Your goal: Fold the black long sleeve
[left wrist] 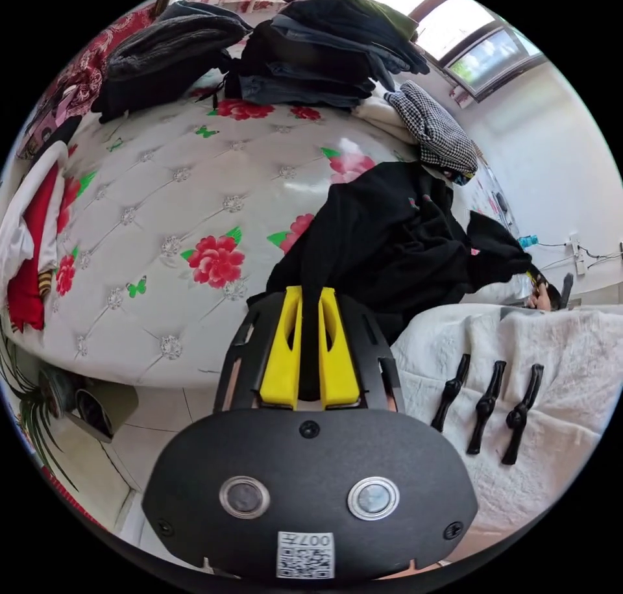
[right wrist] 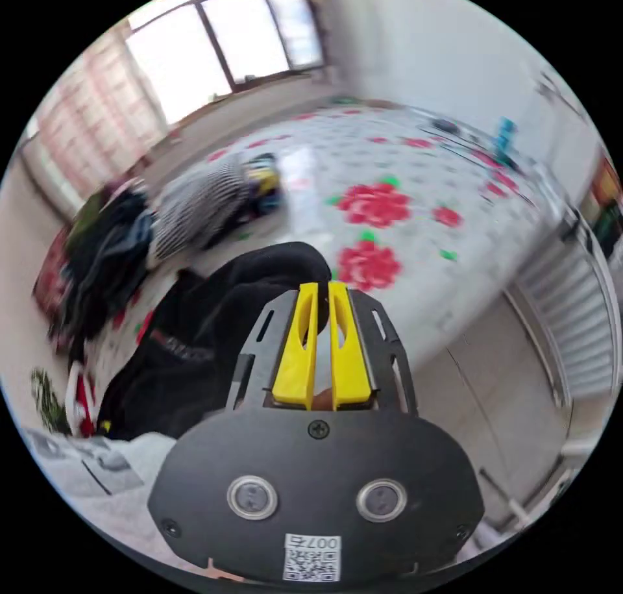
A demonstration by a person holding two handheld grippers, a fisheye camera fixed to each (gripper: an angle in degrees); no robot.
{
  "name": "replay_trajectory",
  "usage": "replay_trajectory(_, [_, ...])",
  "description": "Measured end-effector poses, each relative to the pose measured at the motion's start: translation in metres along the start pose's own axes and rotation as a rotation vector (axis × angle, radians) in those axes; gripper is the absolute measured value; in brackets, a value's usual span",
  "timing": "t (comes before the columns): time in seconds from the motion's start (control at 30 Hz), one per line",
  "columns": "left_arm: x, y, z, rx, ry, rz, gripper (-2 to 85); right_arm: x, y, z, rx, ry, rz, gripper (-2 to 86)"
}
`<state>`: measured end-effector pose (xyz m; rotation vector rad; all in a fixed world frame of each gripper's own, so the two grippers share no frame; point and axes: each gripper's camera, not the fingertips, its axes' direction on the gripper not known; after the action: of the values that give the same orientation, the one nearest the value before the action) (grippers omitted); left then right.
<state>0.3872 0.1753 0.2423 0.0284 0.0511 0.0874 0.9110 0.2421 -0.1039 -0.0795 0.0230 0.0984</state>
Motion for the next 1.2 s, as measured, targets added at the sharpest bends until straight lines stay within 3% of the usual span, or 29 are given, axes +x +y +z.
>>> replay_trajectory(0.1, [-0.004,-0.014,-0.021,0.093,-0.067,-0.02,4.4,0.05,-0.003,-0.017,0.006,-0.016,0.12,5.5])
replay_trajectory(0.27, [-0.001,-0.072,-0.038,0.259,0.003,0.055,5.6,0.003,-0.001,0.021,-0.057,-0.159,-0.058,7.0])
replay_trajectory(0.43, [0.064,-0.174,0.09,0.02,0.193,0.228,9.5,-0.067,-0.013,0.111,-0.25,-0.269,-0.215,8.6])
replay_trajectory(0.6, [0.127,-0.213,0.22,-0.245,0.065,0.277,8.8,-0.104,-0.011,0.181,-0.422,-0.16,-0.302,9.4])
replay_trajectory(0.7, [0.144,-0.212,0.228,-0.182,-0.08,0.318,5.0,-0.114,0.012,0.185,-0.334,-0.012,-0.3,6.3])
replay_trajectory(0.8, [0.151,-0.203,0.233,-0.244,-0.048,0.427,0.7,-0.113,0.023,0.183,-0.333,-0.021,-0.259,2.7])
replay_trajectory(0.9, [0.136,-0.183,0.206,-0.163,0.04,0.383,-0.2,-0.111,0.023,0.17,-0.39,-0.14,-0.274,0.6])
replay_trajectory(1.03, [0.097,-0.136,0.121,0.087,0.204,0.253,-0.5,-0.11,0.029,0.086,-0.111,-0.168,-0.291,0.0])
replay_trajectory(1.2, [0.071,-0.06,-0.003,0.394,0.177,0.232,-0.7,-0.12,0.052,-0.016,0.135,-0.17,-0.368,-0.2])
